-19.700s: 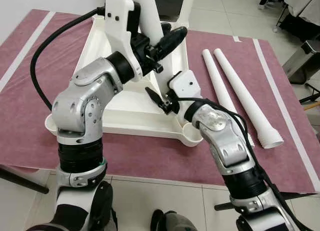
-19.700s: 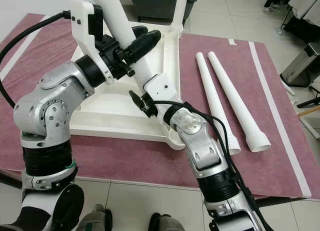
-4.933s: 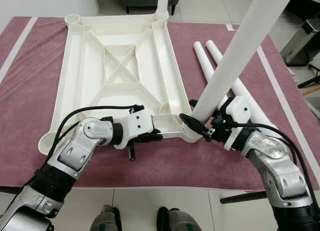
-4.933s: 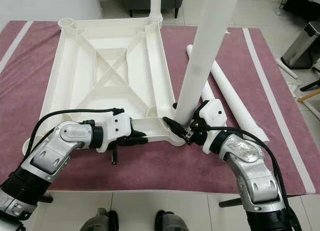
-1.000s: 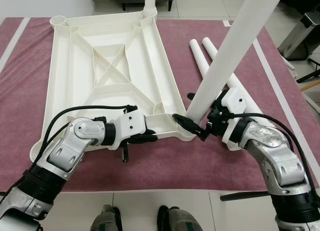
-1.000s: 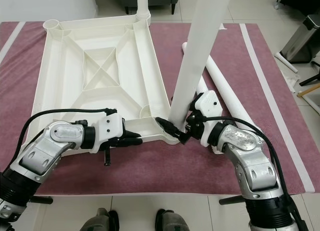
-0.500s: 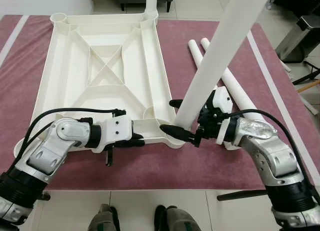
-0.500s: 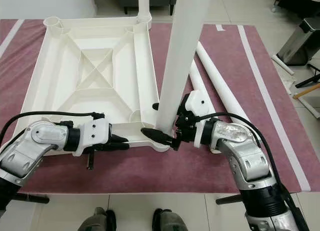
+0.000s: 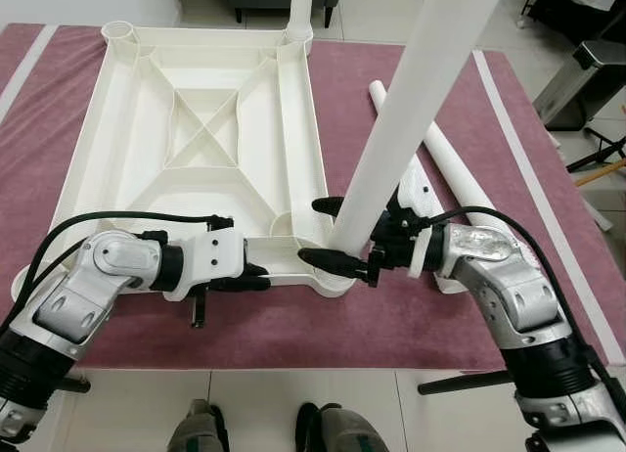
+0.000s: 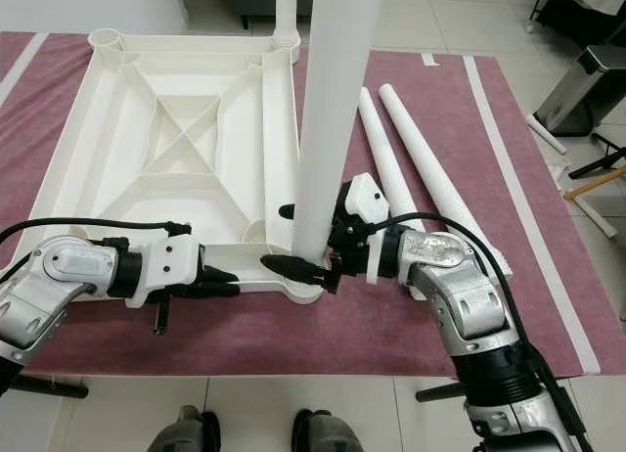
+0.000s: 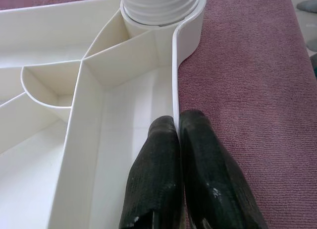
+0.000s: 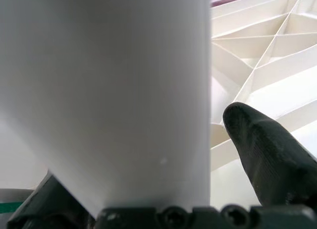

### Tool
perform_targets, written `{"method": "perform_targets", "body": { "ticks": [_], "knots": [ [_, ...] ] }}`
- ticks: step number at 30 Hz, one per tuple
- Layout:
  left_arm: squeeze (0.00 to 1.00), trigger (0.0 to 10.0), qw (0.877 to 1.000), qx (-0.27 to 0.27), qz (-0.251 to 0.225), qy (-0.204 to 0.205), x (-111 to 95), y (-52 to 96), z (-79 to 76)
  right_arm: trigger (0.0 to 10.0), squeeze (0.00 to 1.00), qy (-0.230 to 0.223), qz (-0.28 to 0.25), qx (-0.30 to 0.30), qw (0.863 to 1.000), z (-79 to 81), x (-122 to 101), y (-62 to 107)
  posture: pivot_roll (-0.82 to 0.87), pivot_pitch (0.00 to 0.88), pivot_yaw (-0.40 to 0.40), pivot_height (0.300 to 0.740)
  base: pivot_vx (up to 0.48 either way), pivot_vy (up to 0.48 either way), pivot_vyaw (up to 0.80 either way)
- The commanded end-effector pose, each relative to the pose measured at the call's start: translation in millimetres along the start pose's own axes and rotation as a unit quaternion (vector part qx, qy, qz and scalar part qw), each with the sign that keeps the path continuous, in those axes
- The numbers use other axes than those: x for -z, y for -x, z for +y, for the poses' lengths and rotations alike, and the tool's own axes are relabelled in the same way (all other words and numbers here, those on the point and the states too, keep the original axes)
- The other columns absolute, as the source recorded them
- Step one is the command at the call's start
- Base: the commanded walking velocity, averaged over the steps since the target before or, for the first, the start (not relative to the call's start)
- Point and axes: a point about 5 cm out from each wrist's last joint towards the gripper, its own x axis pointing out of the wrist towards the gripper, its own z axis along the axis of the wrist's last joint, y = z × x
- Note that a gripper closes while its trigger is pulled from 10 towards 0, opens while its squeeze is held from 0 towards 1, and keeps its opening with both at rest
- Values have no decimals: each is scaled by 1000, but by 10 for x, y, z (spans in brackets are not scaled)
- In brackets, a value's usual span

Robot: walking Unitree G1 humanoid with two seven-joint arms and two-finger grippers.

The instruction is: Building children table

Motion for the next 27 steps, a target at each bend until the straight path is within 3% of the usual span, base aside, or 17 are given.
{"method": "perform_targets", "body": {
  "ticks": [1,5,6,12,13,27],
  "knots": [
    [0,10000,999,26,-24,-8,-78,-5,-36,10000,0,5,1,-18,1000,47,5,-79,82,147,-51,740,0,0,0],
    [0,10000,1000,12,-20,-11,-61,-67,-37,10000,0,6,0,-16,1000,46,17,-95,83,148,-51,740,0,0,0],
    [1000,10000,1000,15,-18,-7,-48,-84,-56,10000,0,6,-1,-15,1000,48,20,-98,80,149,-49,740,0,0,0],
    [1000,10000,999,3,-35,1,-76,-121,-50,10000,0,7,-3,-12,1000,55,24,-105,78,153,-45,740,0,0,0],
    [0,10000,999,-5,-42,6,-96,-128,-30,10000,0,7,-3,-12,1000,54,25,-106,79,154,-44,740,0,0,0],
    [0,10000,990,-58,-111,62,-197,-223,87,10000,0,6,-7,-2,1000,47,32,-108,79,166,-37,740,0,0,0]
  ]
}}
